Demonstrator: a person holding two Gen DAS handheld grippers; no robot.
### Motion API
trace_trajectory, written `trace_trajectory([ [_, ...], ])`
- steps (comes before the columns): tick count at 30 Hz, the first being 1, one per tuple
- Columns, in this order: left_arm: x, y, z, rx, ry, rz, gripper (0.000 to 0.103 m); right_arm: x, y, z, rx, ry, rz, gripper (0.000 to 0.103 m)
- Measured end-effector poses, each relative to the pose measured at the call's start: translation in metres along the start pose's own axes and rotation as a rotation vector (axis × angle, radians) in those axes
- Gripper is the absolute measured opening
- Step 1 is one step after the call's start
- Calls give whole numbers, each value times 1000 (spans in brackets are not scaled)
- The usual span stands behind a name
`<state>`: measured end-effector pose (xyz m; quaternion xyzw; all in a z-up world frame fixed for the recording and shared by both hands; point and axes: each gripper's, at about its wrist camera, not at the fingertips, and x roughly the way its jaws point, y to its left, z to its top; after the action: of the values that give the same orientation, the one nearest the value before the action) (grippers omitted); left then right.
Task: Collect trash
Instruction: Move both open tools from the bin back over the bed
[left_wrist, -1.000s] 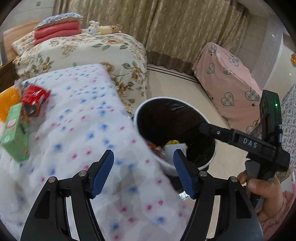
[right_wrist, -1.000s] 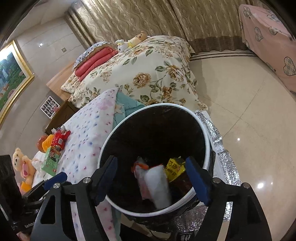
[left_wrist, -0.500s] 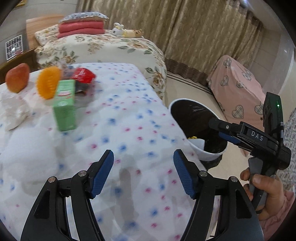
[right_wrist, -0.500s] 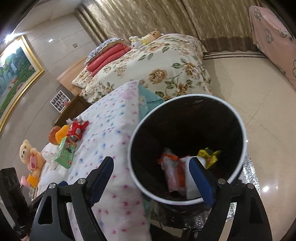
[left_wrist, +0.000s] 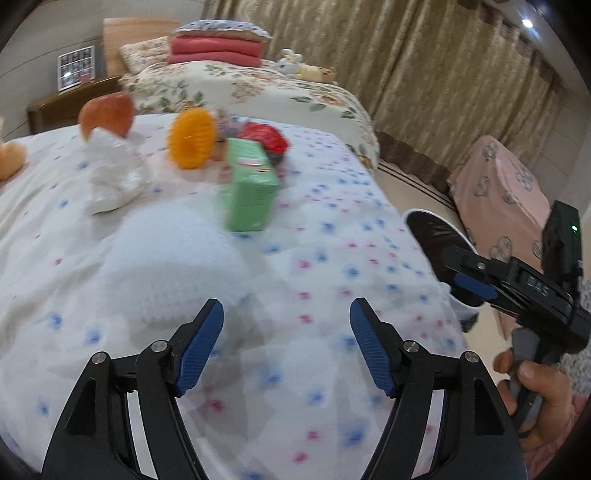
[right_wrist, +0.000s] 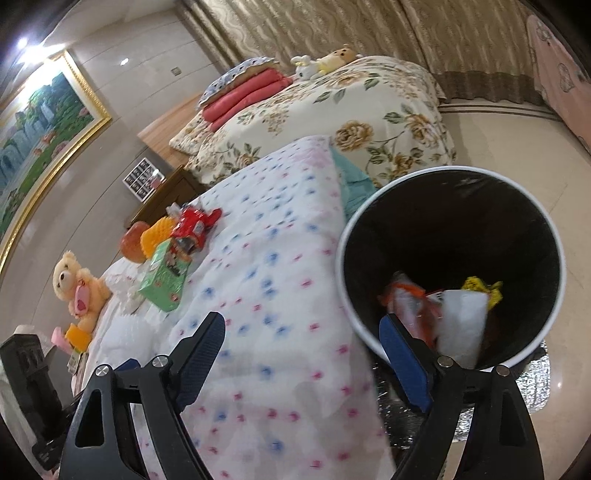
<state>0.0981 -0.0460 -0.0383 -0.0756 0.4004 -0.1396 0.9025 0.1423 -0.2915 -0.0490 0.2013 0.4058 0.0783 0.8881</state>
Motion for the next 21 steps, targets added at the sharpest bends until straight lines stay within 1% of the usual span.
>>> trace_trajectory([
  [13, -6, 69, 3, -142, -17, 121, 74, 19, 40, -8, -55, 41, 44, 87],
  [21, -4, 85, 13, -150, -19, 113, 74, 35, 62, -7, -87, 68, 66, 87],
])
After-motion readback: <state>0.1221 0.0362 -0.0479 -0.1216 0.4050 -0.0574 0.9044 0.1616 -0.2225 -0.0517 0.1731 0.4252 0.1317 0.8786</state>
